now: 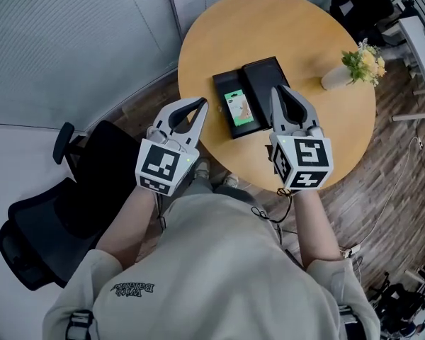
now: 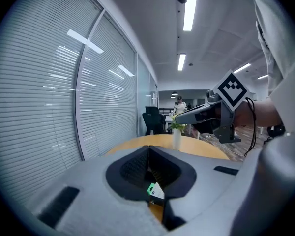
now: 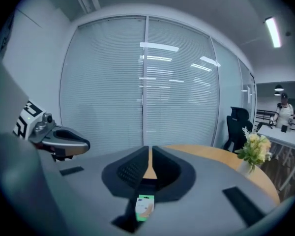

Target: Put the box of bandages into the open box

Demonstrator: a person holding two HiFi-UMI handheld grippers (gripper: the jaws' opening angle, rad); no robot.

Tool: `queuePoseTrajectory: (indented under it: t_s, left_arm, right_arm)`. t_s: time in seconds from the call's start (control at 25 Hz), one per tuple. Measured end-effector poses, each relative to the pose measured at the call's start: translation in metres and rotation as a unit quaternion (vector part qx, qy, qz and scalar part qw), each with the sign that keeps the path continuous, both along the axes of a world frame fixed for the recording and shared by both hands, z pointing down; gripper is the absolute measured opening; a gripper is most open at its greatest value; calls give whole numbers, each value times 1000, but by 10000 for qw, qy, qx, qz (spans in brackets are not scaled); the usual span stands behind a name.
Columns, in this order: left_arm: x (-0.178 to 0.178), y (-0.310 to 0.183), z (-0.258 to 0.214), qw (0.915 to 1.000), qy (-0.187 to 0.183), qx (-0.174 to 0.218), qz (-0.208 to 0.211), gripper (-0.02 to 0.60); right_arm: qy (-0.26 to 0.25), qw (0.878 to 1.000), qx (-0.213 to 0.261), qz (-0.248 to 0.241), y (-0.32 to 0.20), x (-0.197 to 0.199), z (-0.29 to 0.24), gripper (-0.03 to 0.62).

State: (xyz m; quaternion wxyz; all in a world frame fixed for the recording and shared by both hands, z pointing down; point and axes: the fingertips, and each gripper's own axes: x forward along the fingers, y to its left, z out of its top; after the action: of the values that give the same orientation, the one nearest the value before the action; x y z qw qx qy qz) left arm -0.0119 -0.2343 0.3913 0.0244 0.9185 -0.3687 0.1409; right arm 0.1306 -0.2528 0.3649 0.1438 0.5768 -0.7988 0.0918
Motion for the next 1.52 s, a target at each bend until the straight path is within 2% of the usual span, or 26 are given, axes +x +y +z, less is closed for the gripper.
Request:
queuePoseTrajectory:
  t_s: [0.2,0.32,0.4,0.64,0.88,1.52]
  left_arm:
    - [9,12,-34,9992,107,368,139,23]
    - [17,21,-48,9971,-27,710,290,23]
    - [22,26,-55,9962,-73,801,337,23]
    - [30,39,-69,9956,112,846,378,23]
    - [18,48,-85,9953,414,861,169,23]
    - [11,59,-85,9962,390,773,99,23]
  right_arm:
    - [-44,9988,471,-145,22,-1,-41,41]
    - [-96,9972,692,-269,35,-2,-56,40]
    - [-148,9962,811,-286,43,-2,-65,38]
    - [-161,9944,1016,-240,67,3,-81,38]
    - [-122,9943,1036,-206,92,13,-85,38]
    - [-54,9955,925,-212,103,17,-78,37]
